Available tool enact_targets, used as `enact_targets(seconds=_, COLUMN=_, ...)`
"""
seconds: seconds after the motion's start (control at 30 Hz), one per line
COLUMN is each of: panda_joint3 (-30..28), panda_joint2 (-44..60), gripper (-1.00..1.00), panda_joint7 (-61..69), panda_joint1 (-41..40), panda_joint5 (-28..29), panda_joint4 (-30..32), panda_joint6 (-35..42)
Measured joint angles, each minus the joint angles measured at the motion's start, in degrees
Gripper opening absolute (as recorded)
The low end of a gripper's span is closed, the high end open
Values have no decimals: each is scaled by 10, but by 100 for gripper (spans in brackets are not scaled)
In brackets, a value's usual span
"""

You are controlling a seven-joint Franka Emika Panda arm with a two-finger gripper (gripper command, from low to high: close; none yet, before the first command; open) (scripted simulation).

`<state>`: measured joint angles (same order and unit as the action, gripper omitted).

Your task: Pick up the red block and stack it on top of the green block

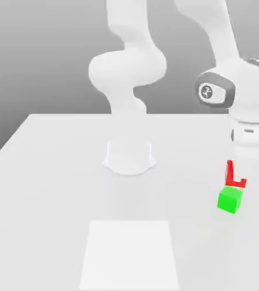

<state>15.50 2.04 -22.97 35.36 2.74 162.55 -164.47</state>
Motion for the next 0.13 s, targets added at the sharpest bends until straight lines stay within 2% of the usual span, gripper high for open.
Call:
enact_targets(seconds=0.03, panda_joint3=-5, panda_joint2=15, gripper=100, panda_joint7=-10, panda_joint1=2, panda_joint5=15, panda_joint4=-1, panda_joint6=-14)
enact_targets(seconds=0.13, panda_joint3=-5, panda_joint2=15, gripper=100, panda_joint7=-10, panda_joint1=2, panda_joint5=15, panda_joint4=-1, panda_joint6=-14)
